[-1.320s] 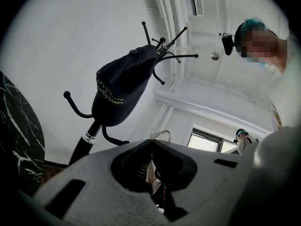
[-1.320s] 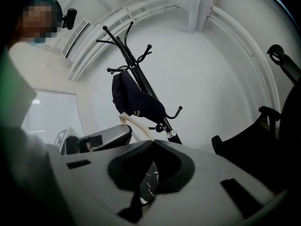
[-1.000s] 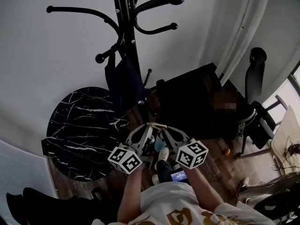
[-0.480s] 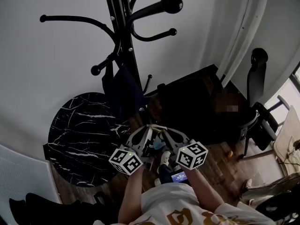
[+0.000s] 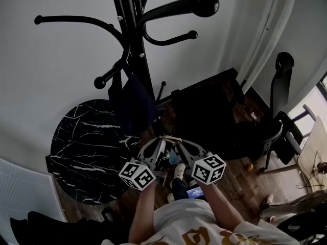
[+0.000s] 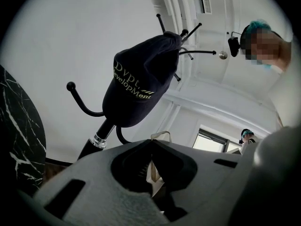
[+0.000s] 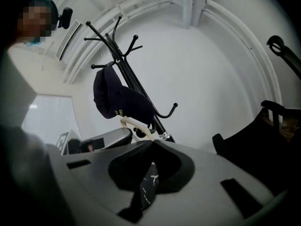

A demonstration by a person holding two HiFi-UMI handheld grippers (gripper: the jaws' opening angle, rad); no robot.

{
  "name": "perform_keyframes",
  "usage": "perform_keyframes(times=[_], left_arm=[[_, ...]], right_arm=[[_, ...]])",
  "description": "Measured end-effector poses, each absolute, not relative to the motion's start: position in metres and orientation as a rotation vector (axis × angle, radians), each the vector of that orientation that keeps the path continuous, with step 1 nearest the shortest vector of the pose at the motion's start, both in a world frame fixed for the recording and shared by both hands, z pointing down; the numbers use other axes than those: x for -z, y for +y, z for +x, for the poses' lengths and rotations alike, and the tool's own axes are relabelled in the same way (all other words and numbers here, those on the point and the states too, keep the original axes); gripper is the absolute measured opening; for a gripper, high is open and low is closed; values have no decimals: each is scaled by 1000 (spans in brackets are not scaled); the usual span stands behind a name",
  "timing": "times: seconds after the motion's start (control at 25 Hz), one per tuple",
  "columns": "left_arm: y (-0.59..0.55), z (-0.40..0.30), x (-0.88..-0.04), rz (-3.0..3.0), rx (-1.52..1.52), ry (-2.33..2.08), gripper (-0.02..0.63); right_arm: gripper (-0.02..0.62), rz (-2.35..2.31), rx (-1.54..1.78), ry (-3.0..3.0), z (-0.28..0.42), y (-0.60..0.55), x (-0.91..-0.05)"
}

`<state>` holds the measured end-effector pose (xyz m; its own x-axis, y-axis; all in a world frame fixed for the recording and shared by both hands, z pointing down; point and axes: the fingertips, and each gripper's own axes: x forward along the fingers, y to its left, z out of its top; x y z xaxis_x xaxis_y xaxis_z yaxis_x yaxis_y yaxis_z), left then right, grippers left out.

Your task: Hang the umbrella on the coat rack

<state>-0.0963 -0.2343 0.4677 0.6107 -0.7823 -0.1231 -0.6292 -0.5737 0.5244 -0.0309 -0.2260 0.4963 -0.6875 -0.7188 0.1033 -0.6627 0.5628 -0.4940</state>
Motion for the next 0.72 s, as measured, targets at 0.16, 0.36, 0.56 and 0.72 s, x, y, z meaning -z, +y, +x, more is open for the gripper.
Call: perform_keyframes(times=[0.16,0.36,0.56,0.72], left_arm=[[-239,-95,-473,2391,482,-1115,21],[-242,-94,-478,2384,470,-1115,21],[-247,-96,-482,2371,468,-1118,21],[-250,-97,-485,2366,461,-1114,21]], right_arm=[[11,-1201,794,2667,-28,-231,-501],[11,-1210,811,2664,-27,-235,-506],[11,-1211,816,2657,-26,-242,-508],[12,-1213,825,2659,-27,-245,-511]])
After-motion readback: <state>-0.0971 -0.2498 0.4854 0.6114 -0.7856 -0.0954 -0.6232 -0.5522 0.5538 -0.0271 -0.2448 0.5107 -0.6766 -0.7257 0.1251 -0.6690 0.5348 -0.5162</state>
